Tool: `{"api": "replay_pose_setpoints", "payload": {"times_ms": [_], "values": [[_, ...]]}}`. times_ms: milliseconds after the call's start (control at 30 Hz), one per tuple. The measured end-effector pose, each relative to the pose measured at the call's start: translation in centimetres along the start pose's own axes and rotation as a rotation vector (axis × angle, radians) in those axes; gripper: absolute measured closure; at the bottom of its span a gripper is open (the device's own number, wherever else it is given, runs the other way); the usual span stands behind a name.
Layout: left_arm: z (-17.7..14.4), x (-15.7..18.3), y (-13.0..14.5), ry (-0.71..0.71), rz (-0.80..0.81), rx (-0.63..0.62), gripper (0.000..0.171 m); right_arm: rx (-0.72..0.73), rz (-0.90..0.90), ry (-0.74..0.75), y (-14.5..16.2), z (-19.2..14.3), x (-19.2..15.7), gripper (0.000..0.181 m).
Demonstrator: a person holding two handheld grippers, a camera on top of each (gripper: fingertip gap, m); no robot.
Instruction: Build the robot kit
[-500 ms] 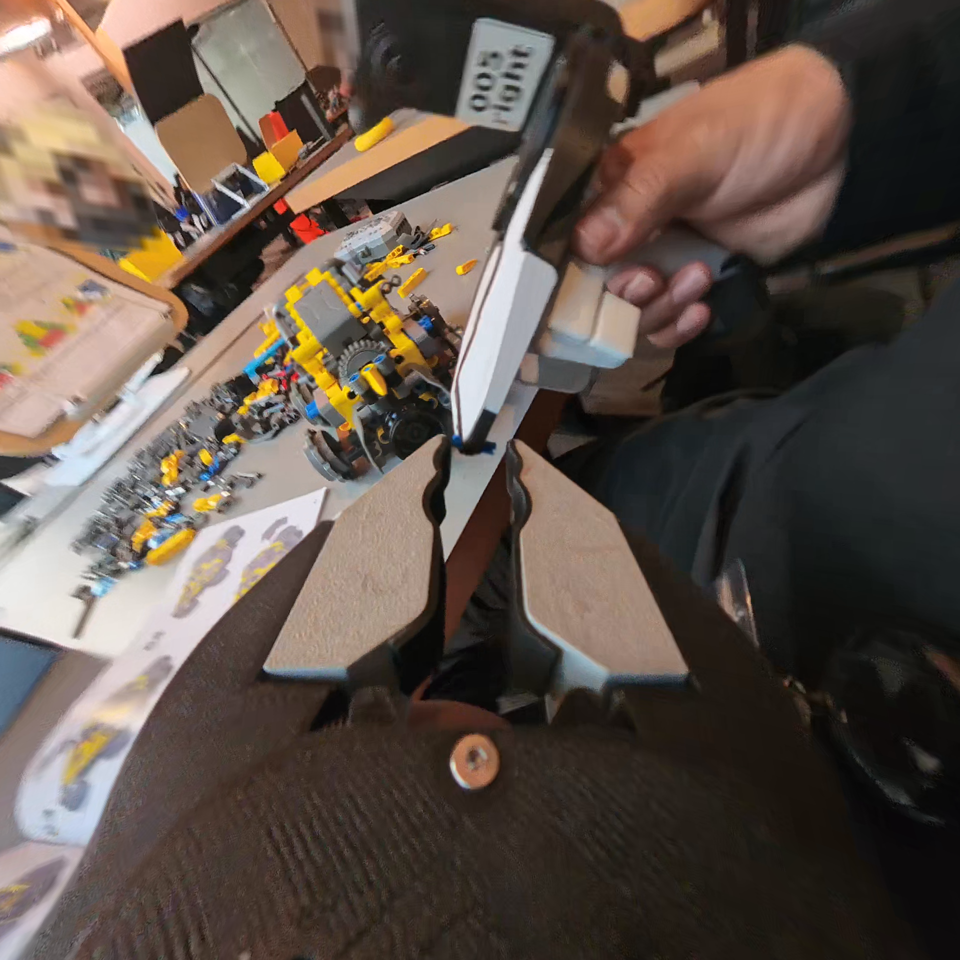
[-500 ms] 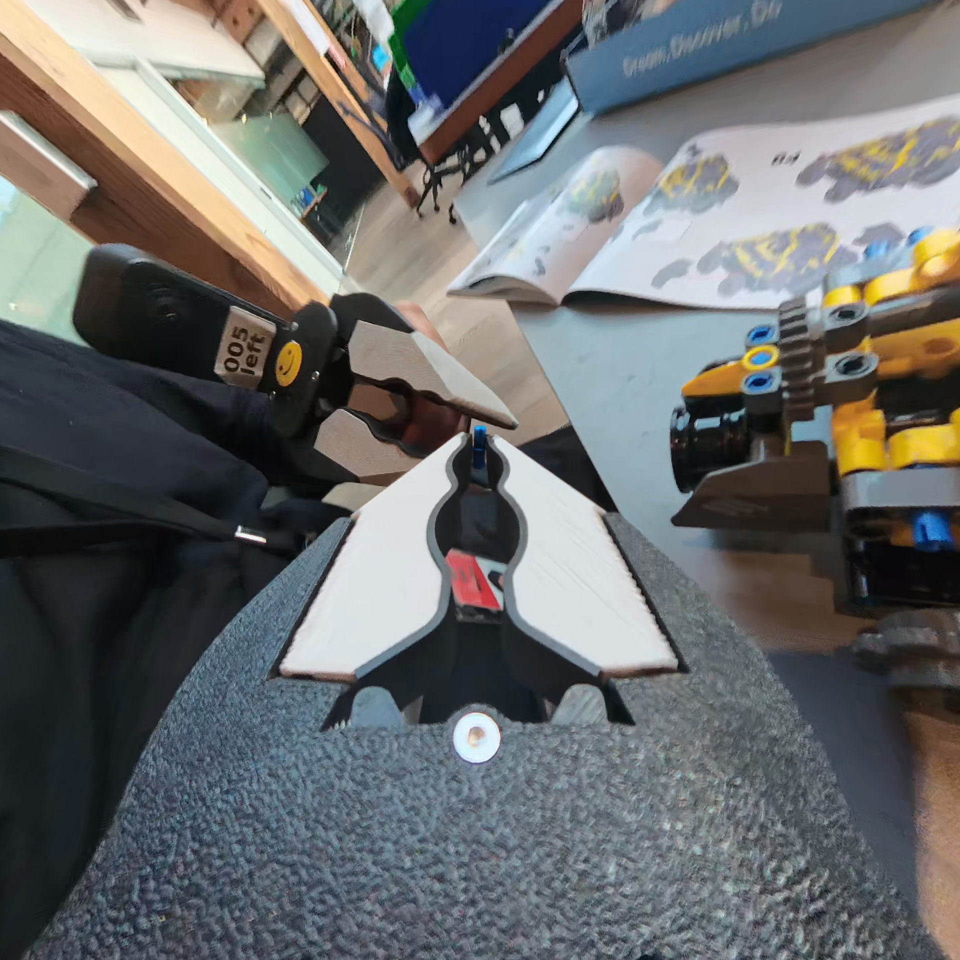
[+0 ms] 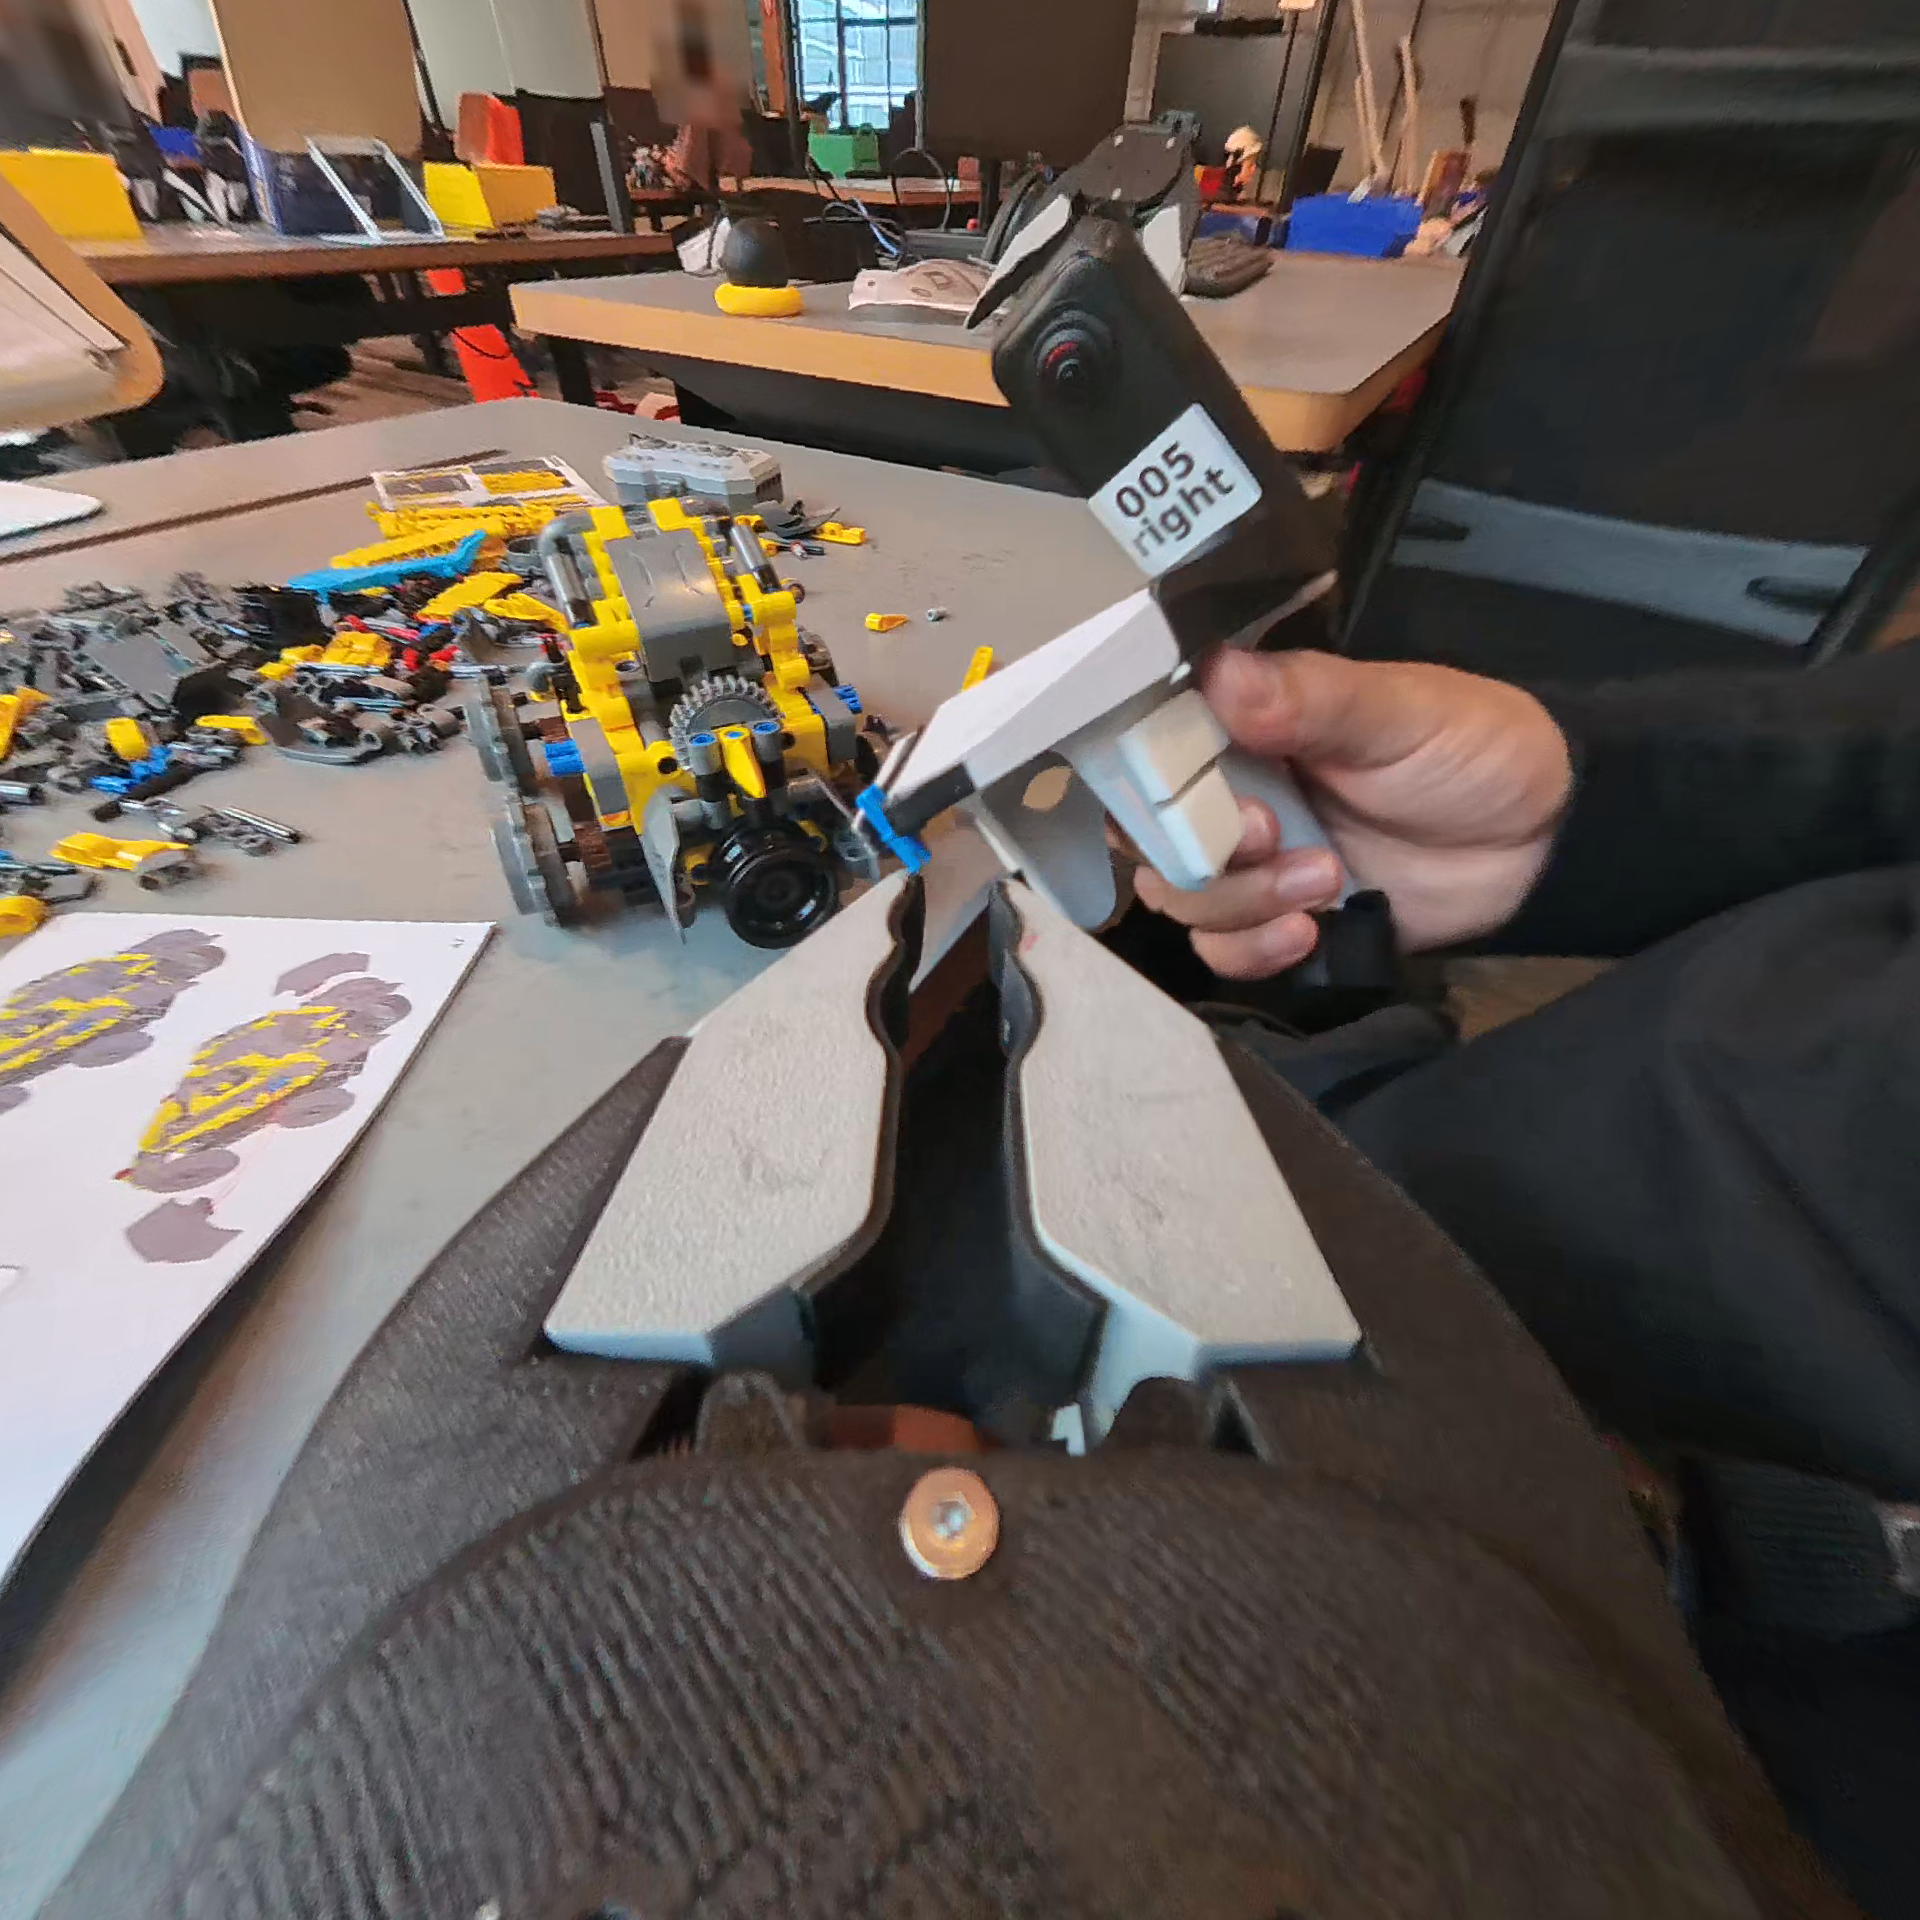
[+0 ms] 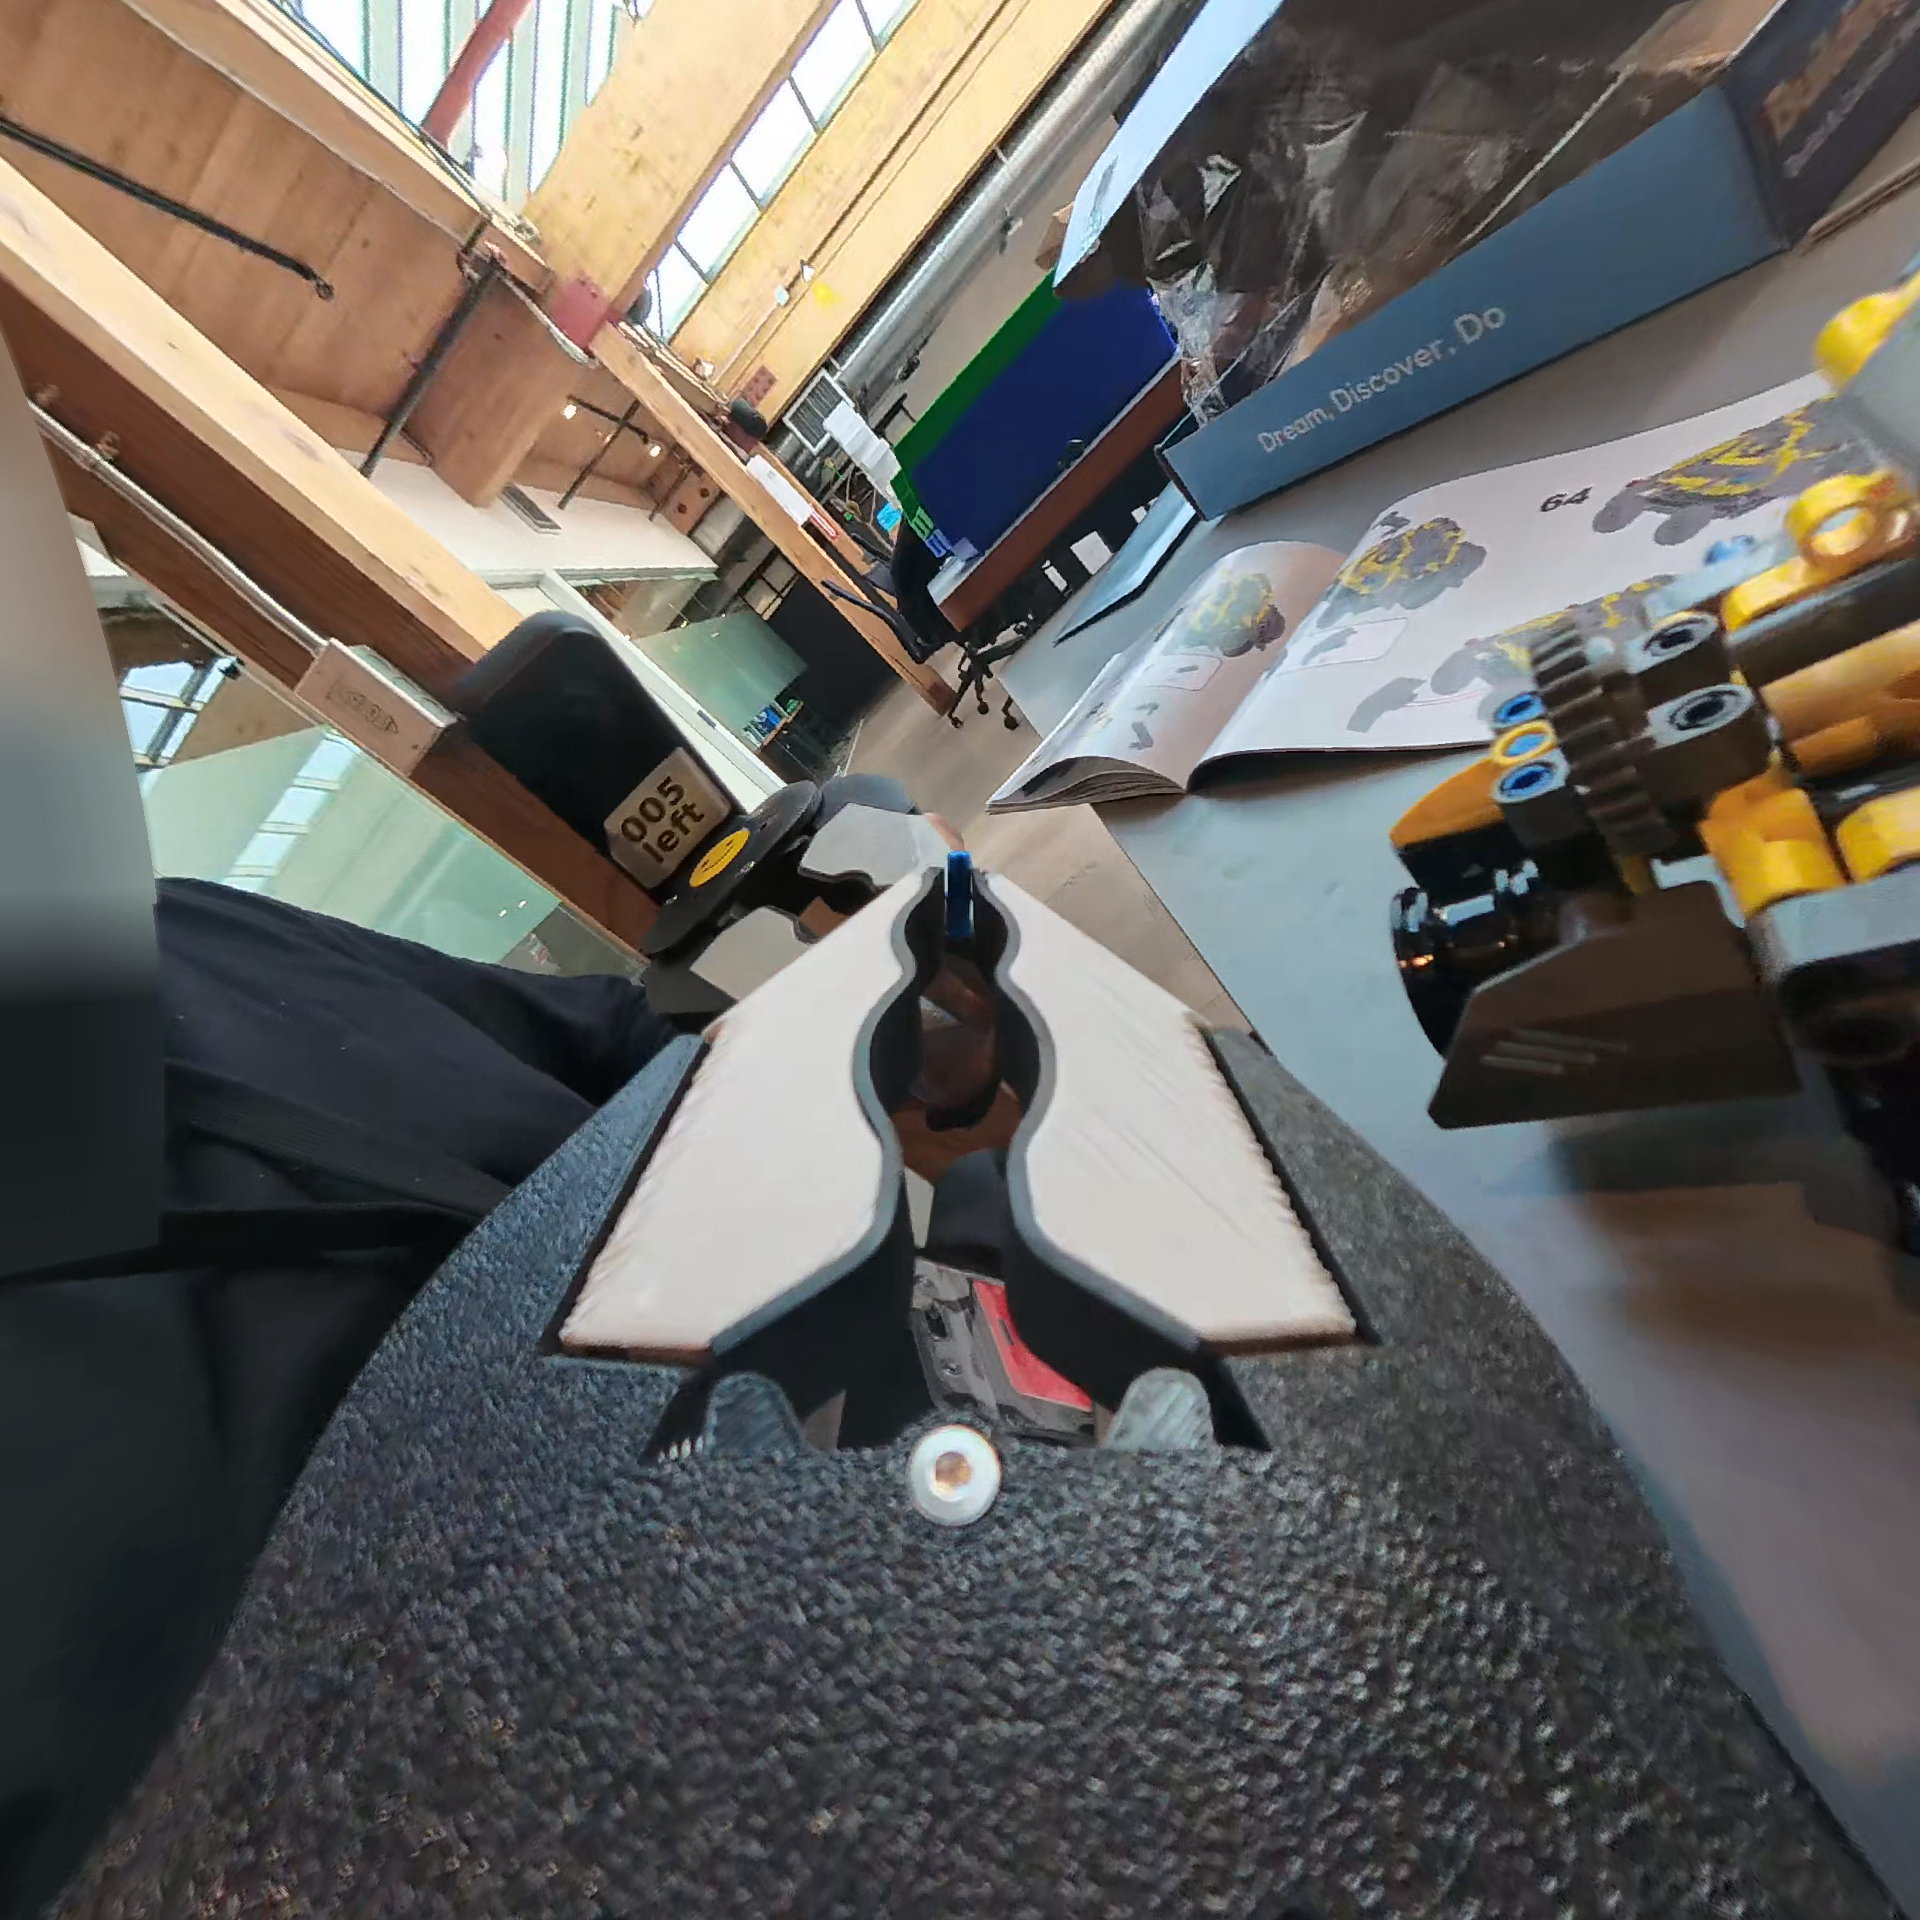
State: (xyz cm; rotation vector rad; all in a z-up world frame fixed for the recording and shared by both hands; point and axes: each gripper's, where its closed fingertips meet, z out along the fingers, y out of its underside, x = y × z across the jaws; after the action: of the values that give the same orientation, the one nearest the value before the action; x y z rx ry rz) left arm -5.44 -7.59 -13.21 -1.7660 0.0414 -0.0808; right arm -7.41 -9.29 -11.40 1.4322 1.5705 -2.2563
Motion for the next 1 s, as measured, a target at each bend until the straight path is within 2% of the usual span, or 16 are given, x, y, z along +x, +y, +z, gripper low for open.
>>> {"api": "replay_pose_setpoints", "payload": {"times_ms": [200, 300, 733, 1000], "values": [[-0.29, -0.21, -0.33, 0.018, -0.055, 0.020, 0.166, 0.017, -0.120, 0.015, -0.20, 0.09, -0.34, 0.176], [-0.33, -0.42, -0.43, 0.013, -0.077, 0.027, 0.160, 0.025, -0.150, 0.006, -0.21, 0.08, -0.70, 0.176], [-0.27, -0.80, 0.15, 0.000, -0.074, 0.006, 0.170, 0.020, -0.206, 0.054, 0.50, 0.41, -0.01, 0.176], [-0.19, -0.84, 0.45, -0.019, -0.012, -0.015, 0.171, 0.018, -0.174, 0.044, 0.58, 0.23, 0.10, 0.176]]}}
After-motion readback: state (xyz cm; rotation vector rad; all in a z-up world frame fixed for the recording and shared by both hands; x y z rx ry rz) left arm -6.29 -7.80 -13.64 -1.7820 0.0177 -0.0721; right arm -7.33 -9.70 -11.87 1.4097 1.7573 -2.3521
